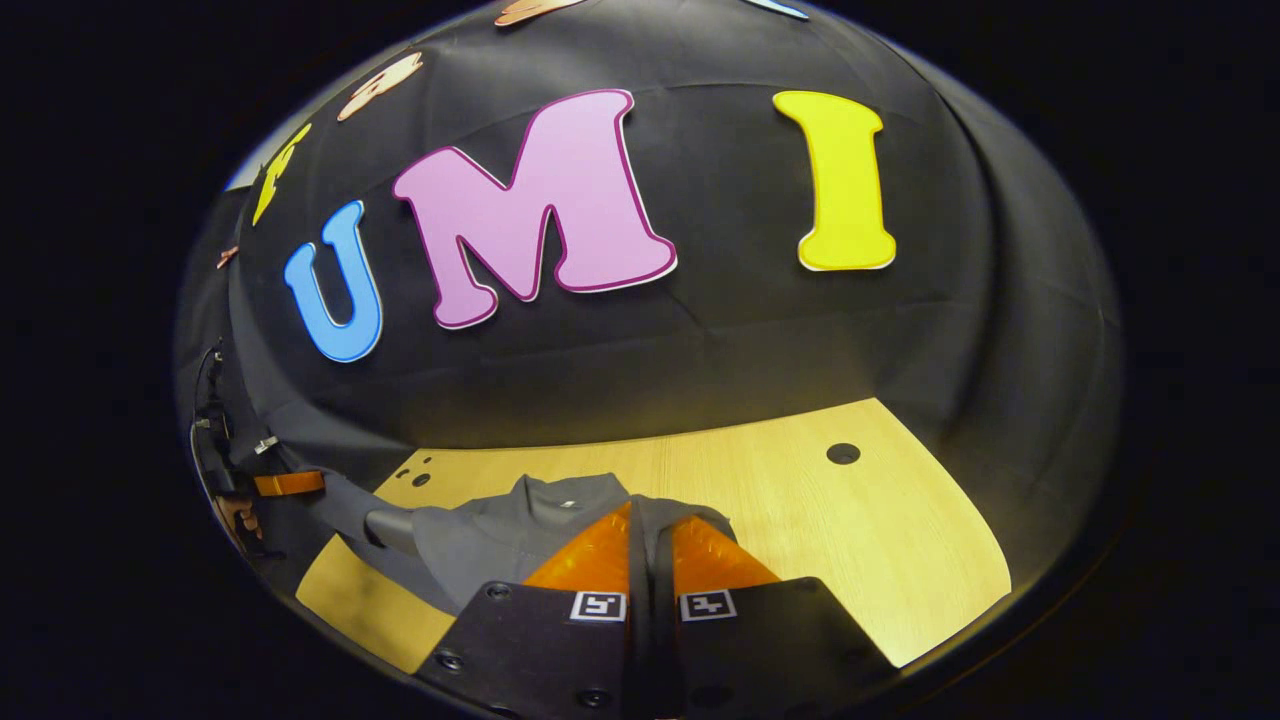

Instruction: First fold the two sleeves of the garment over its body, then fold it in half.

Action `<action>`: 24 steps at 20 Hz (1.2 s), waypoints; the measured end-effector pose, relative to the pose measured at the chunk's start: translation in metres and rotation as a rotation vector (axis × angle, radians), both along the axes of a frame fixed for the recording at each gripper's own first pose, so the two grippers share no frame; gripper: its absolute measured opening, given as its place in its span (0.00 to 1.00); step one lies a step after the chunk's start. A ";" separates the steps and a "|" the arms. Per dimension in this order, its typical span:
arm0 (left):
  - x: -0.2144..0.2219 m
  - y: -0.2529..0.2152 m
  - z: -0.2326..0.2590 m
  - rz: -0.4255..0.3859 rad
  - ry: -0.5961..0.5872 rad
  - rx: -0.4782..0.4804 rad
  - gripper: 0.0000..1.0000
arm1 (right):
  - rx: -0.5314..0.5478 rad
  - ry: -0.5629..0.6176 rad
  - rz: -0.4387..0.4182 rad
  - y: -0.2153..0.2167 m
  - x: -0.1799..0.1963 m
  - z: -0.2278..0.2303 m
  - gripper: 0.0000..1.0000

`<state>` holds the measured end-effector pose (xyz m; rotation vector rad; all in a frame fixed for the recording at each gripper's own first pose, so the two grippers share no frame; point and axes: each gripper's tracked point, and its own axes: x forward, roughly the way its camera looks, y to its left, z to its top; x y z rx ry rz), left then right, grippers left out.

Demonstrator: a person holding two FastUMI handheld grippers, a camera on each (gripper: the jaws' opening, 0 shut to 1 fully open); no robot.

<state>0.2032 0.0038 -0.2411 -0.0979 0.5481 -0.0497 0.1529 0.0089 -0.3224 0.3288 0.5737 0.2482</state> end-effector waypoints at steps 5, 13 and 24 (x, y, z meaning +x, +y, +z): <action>0.039 -0.002 -0.036 0.000 0.015 0.031 0.05 | -0.005 0.017 -0.006 0.010 0.038 -0.040 0.05; 0.099 -0.014 -0.098 -0.021 0.019 0.069 0.05 | -0.048 0.071 -0.020 0.022 0.080 -0.115 0.05; 0.119 -0.017 -0.171 -0.030 0.078 0.121 0.05 | -0.117 0.159 -0.014 0.032 0.088 -0.197 0.08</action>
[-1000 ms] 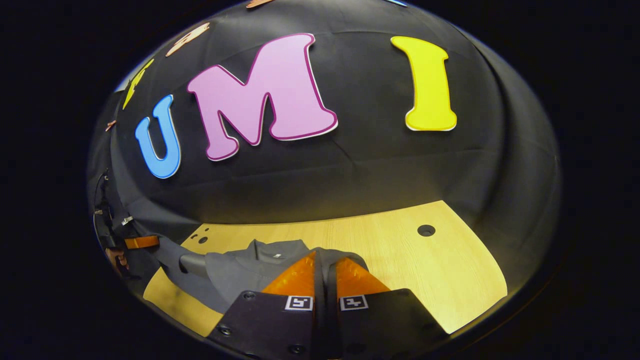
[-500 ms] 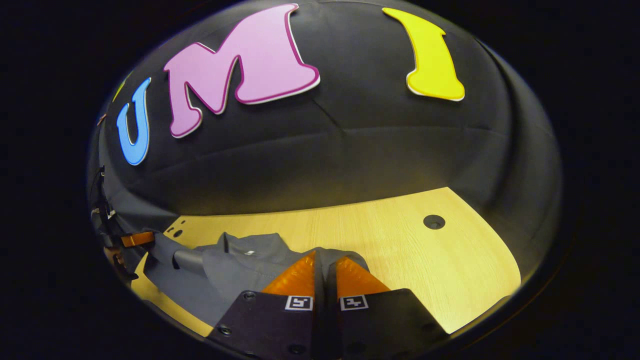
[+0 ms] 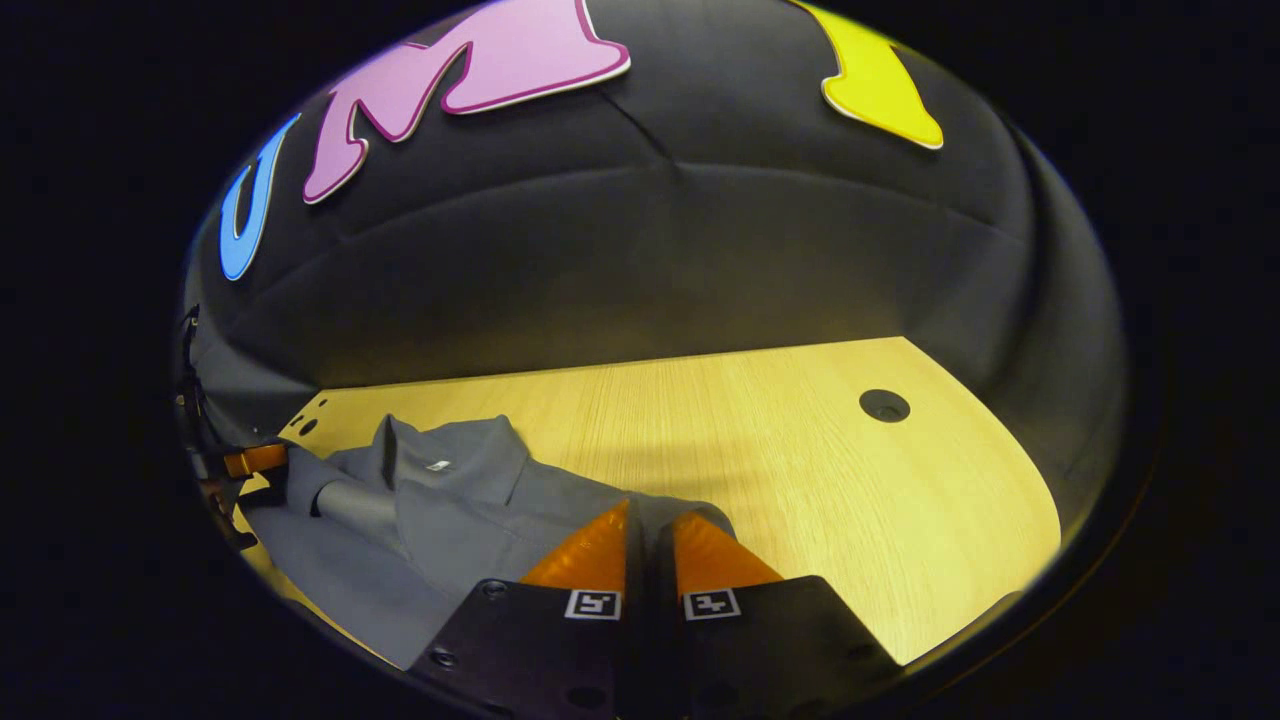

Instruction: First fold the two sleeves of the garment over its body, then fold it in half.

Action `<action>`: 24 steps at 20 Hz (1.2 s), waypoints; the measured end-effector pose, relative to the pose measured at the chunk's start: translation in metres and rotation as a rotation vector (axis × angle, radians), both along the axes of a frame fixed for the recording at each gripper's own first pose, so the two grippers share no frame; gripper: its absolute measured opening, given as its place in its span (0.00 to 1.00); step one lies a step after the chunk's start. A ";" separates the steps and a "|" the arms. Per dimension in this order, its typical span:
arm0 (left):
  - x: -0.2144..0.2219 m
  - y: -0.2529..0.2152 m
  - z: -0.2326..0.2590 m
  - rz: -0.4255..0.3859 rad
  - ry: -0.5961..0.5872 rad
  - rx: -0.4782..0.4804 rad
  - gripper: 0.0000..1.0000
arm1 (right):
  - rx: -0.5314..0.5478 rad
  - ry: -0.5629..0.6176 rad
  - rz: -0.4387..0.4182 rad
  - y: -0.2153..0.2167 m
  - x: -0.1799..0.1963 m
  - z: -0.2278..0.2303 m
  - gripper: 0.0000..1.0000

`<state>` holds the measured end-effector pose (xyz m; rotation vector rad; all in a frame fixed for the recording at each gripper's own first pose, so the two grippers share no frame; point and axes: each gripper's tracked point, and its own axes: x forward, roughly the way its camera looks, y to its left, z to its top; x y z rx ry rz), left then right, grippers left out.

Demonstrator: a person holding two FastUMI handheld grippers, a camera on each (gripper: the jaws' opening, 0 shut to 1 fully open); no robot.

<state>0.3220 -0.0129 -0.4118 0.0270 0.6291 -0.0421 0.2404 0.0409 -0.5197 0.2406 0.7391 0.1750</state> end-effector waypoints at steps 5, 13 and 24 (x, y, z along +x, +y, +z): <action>0.004 -0.007 0.006 -0.020 -0.034 -0.068 0.26 | -0.011 0.037 -0.040 -0.013 0.000 -0.009 0.22; -0.007 -0.005 0.023 -0.042 -0.041 -0.003 0.82 | -0.017 0.042 -0.077 -0.025 -0.010 0.012 0.87; -0.061 -0.019 0.102 -0.071 -0.107 -0.019 0.90 | 0.030 -0.031 -0.042 -0.014 -0.054 0.102 0.87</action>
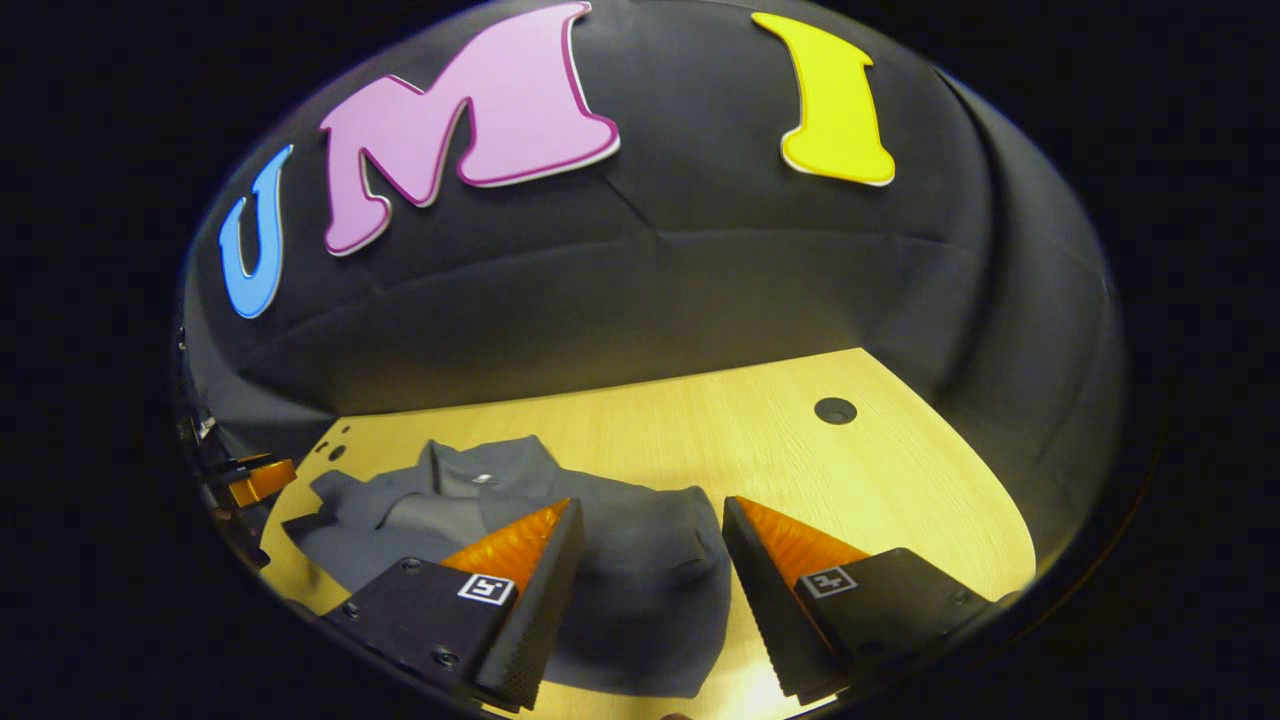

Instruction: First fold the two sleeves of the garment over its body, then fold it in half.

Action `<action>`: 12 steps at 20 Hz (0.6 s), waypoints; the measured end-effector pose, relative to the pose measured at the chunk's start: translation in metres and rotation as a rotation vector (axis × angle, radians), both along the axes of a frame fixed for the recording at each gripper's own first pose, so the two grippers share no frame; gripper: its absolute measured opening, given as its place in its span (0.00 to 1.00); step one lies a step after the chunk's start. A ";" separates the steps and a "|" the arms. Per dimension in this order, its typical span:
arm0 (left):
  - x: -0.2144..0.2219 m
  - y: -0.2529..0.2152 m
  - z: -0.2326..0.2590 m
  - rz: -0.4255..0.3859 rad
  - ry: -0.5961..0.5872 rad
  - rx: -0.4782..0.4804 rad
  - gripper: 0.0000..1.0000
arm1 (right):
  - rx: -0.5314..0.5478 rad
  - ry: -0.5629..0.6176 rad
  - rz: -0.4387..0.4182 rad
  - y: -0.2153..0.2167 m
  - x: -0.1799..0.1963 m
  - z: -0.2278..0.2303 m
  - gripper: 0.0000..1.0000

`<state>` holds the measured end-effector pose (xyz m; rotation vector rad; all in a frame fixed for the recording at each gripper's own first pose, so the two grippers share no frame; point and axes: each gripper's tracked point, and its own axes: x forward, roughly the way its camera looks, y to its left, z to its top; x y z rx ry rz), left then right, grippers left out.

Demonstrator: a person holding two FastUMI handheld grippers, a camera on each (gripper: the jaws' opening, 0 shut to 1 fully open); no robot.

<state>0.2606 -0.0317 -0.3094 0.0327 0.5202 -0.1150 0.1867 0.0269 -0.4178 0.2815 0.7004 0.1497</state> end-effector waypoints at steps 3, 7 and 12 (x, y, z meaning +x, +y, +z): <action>-0.023 -0.006 0.032 -0.017 -0.045 -0.009 0.90 | 0.005 -0.033 0.024 0.005 -0.018 0.034 0.88; -0.060 -0.014 0.069 -0.032 -0.087 -0.036 0.90 | 0.030 -0.062 0.030 0.009 -0.048 0.073 0.88; -0.105 -0.016 0.099 -0.035 -0.104 -0.074 0.90 | 0.074 -0.071 0.052 0.017 -0.087 0.109 0.88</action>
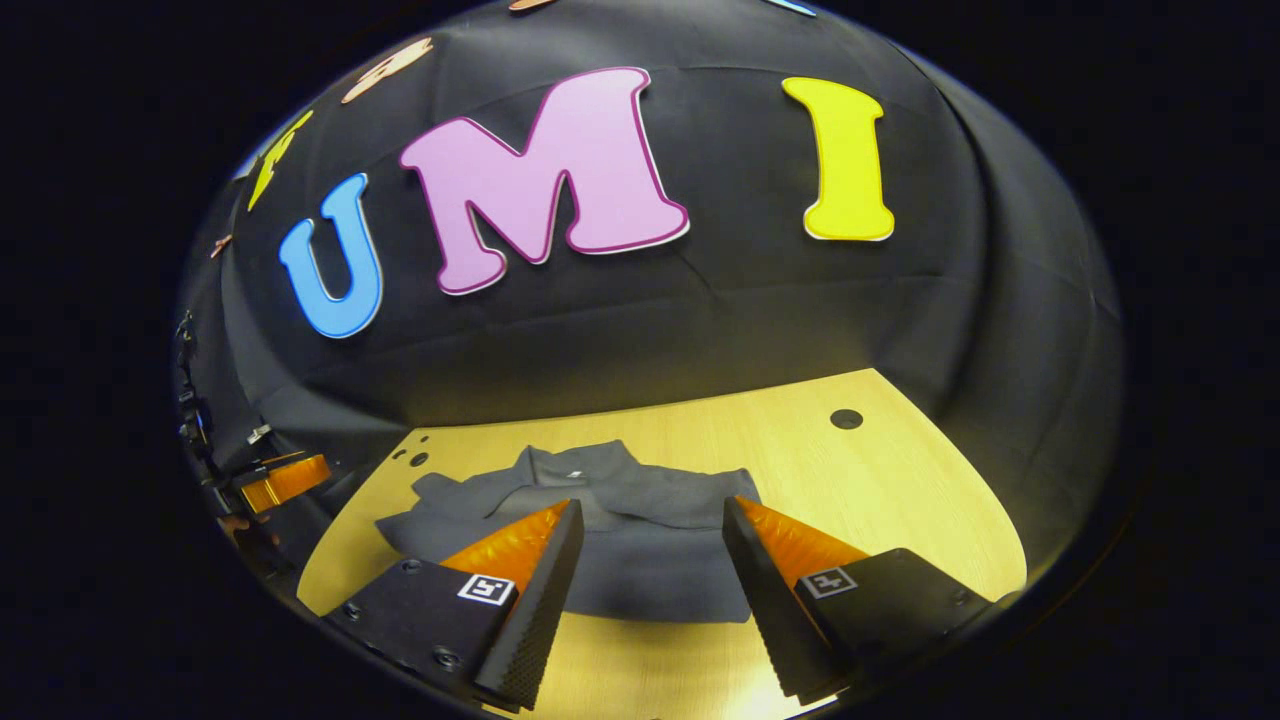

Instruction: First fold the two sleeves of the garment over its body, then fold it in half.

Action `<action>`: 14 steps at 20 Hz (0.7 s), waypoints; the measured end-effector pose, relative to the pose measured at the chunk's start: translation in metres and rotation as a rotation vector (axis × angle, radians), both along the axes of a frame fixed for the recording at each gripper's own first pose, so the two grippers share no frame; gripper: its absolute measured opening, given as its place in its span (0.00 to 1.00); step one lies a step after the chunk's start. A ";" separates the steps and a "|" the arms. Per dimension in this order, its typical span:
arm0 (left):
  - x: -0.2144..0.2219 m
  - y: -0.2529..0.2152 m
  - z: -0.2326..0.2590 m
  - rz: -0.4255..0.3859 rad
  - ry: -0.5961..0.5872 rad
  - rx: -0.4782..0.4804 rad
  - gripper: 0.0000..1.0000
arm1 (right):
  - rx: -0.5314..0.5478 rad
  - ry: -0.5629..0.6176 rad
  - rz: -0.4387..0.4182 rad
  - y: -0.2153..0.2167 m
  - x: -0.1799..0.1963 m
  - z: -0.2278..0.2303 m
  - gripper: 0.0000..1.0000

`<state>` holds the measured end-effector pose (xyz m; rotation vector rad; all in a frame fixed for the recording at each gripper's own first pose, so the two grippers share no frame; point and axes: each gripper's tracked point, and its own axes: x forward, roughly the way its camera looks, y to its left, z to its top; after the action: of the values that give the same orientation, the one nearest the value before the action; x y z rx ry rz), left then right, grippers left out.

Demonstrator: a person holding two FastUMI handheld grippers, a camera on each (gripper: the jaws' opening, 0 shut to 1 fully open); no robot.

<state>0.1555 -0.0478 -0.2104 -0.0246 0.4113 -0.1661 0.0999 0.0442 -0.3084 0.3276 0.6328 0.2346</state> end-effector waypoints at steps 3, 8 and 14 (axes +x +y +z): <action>-0.025 0.000 0.010 -0.006 0.002 -0.008 0.90 | -0.004 -0.024 0.007 -0.001 -0.021 0.019 0.88; -0.054 -0.002 0.022 -0.031 0.000 0.003 0.89 | 0.007 -0.019 -0.001 -0.005 -0.052 0.030 0.88; -0.082 0.003 0.018 -0.026 0.037 -0.019 0.90 | 0.044 -0.004 -0.046 -0.013 -0.076 0.038 0.88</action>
<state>0.0735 -0.0449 -0.1927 -0.0406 0.4471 -0.1956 0.0237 0.0311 -0.2702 0.3831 0.6166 0.2054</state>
